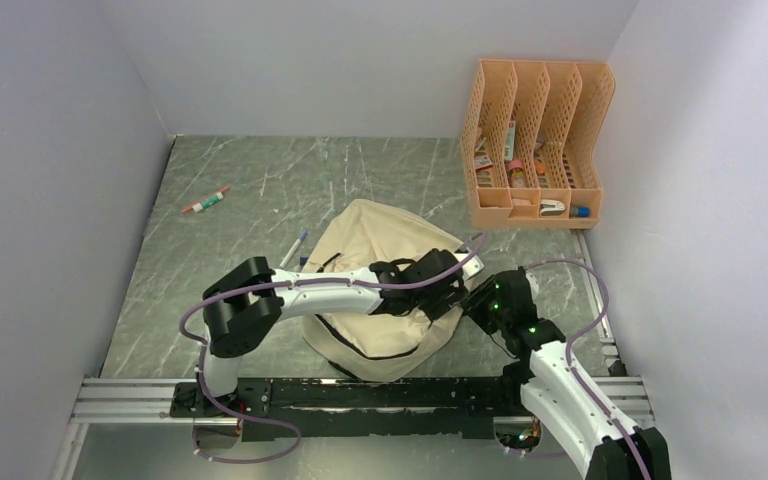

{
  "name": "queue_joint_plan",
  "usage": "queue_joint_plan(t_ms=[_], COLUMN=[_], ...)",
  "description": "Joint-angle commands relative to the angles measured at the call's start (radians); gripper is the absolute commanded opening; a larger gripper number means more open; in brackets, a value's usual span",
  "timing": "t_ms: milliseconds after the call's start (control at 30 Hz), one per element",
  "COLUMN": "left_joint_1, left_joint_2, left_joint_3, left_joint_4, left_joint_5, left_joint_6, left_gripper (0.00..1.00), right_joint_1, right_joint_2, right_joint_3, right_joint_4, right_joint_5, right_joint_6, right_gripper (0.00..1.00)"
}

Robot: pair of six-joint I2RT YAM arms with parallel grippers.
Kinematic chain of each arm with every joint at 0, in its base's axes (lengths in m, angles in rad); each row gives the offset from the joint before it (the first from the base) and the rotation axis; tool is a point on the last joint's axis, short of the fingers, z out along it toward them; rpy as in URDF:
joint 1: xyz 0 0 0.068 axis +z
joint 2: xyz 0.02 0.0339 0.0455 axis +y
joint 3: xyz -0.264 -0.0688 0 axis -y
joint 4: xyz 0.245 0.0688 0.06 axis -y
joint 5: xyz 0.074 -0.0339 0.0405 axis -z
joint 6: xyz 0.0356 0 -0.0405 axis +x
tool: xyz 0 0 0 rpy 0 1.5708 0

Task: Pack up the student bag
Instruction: Unzip the student bag at the center of the board.

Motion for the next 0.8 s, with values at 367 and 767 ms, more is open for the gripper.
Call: queue_joint_plan(t_ms=[367,767], left_joint_1=[-0.043,-0.049], left_joint_2=[0.098,0.149], left_joint_3=[0.096,0.135], left_joint_4=[-0.041,-0.057], left_joint_5=[-0.136,-0.291], left_joint_6=[0.064,0.065], left_gripper=[0.73,0.59], right_joint_1=[-0.032,-0.043], right_joint_2=[0.012,0.003], right_joint_3=[-0.022,-0.038], right_joint_4=[0.063,0.076], right_joint_5=[-0.068,-0.088], right_joint_6=[0.009,0.012], right_gripper=[0.49,0.49])
